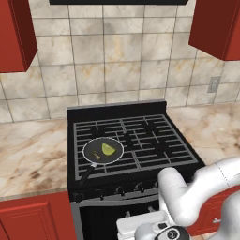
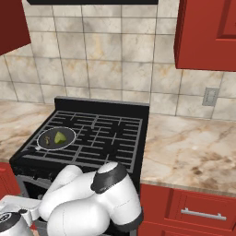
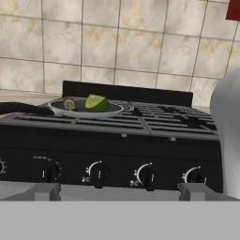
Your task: Put the mushroom and lemon wedge in the pan. Then turn on the front left burner and set the heat to medium.
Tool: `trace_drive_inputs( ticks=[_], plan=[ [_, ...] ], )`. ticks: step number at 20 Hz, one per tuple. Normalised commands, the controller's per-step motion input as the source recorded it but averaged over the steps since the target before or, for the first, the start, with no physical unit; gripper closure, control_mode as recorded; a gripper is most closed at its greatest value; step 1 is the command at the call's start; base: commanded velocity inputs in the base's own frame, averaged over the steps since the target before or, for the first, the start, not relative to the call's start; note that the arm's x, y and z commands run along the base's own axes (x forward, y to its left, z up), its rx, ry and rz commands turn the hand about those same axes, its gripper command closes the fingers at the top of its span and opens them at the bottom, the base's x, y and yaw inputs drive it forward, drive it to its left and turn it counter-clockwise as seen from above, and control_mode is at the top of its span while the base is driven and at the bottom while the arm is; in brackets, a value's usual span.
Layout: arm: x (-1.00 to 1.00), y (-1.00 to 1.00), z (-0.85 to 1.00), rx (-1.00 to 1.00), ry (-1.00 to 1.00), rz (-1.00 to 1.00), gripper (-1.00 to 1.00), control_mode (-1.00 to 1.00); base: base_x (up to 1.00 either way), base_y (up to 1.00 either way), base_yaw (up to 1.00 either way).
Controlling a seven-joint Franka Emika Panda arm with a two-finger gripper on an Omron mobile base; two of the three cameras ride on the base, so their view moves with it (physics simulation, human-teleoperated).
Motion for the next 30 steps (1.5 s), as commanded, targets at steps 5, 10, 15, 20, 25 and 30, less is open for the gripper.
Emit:
trace_drive_inputs(
  ticks=[5, 10, 15, 20, 25, 30],
  plan=[
    [0.00, 0.00, 0.00, 0.00, 0.00, 0.00, -1.00, -1.00, 0.00, 0.00, 0.00],
    [0.11, 0.00, 0.00, 0.00, 0.00, 0.00, -1.00, -1.00, 0.00, 0.00, 0.00],
    [0.33, 0.02, 0.00, 0.00, -0.01, 0.00, -1.00, -1.00, 0.00, 0.00, 0.00],
    [0.31, 0.01, 0.00, 0.00, -0.02, 0.00, -1.00, -1.00, 0.00, 0.00, 0.00],
    [0.20, 0.00, -0.04, 0.00, -0.02, 0.00, -1.00, -1.00, 0.00, 0.00, 0.00],
    [0.26, 0.00, -0.14, 0.00, 0.00, 0.00, -1.00, -1.00, 0.00, 0.00, 0.00]
  ],
)
